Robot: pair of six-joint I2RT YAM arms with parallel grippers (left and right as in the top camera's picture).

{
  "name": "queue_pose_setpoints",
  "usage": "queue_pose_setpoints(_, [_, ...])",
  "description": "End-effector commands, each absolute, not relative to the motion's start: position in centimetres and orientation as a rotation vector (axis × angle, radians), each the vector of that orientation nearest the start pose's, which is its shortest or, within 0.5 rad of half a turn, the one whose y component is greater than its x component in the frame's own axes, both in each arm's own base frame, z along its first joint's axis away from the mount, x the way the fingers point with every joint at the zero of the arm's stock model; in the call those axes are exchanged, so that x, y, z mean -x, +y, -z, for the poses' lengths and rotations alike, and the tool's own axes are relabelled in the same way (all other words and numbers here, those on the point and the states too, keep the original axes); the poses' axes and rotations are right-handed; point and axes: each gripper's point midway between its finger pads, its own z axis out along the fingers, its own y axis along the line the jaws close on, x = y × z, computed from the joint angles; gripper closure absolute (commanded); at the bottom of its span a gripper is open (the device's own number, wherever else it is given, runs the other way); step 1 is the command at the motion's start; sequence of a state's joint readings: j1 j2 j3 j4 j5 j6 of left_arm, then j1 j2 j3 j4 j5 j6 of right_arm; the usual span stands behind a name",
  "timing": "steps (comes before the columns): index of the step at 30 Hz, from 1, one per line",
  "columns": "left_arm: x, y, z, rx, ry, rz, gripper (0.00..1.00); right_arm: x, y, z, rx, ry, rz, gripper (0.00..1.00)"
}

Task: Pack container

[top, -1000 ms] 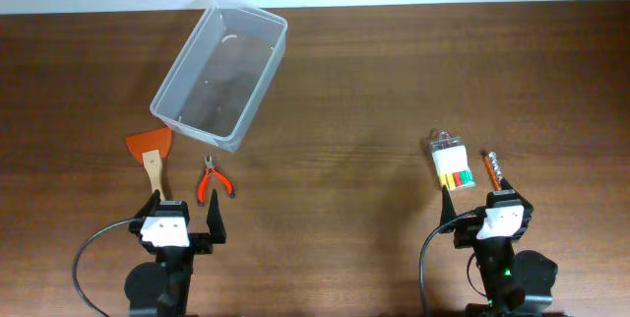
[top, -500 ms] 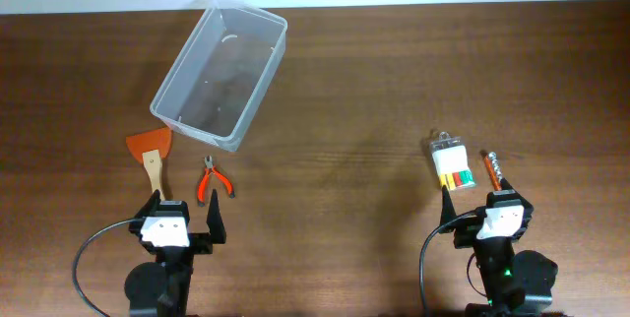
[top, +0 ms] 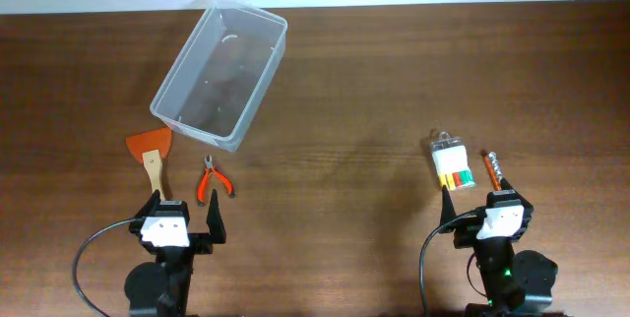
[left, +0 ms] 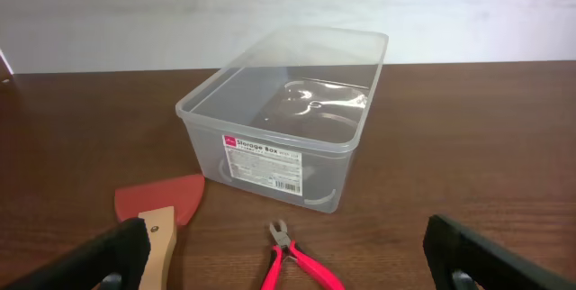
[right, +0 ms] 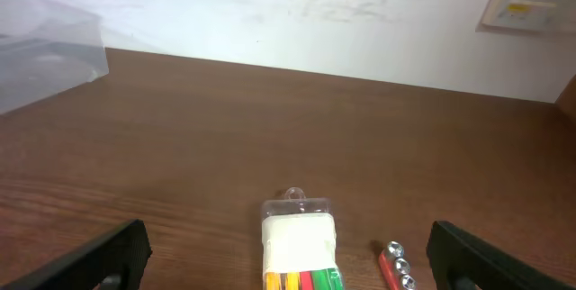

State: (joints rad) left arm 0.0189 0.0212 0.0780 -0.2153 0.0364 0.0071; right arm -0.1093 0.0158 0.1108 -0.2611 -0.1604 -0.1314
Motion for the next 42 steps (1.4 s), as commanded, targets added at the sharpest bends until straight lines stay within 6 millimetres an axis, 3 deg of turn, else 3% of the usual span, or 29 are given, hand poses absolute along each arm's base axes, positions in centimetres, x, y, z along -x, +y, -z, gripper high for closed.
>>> queue_pose_setpoints(1, [-24.0, -0.2, -15.1, -0.033, 1.727, -0.004, 0.01, -23.6, 0.5, -16.2, 0.151, 1.717, 0.023, 0.01])
queue_pose_setpoints(21, [-24.0, 0.2, -15.1, -0.016, 1.728, -0.023, 0.01, -23.6, 0.5, -16.3, 0.152, 1.712, 0.024, 0.01])
queue_pose_setpoints(25, [-23.9, -1.9, -15.2, -0.106, 1.72, 0.082, 0.01, -23.6, 0.5, -16.1, 0.15, 1.719, 0.024, 0.01])
queue_pose_setpoints(28, [-24.0, -2.1, -16.0, -0.117, 1.686, 0.091, 0.01, -23.5, 0.5, -15.9, 0.15, 1.728, 0.021, 0.01])
queue_pose_setpoints(30, [-24.0, -2.5, -16.7, -0.136, 1.658, 0.108, 0.01, -23.7, 0.6, -16.9, 0.141, 1.689, 0.013, 0.01])
queue_pose_setpoints(33, [-24.0, -2.8, -18.0, -0.132, 1.608, 0.137, 0.01, -23.8, 1.0, -20.0, 0.016, 1.57, -0.137, 0.01])
queue_pose_setpoints(42, [-24.0, -2.2, -25.2, -0.025, 1.541, 0.19, 0.01, -24.6, -1.9, -26.8, -0.213, 1.353, -0.16, 0.01])
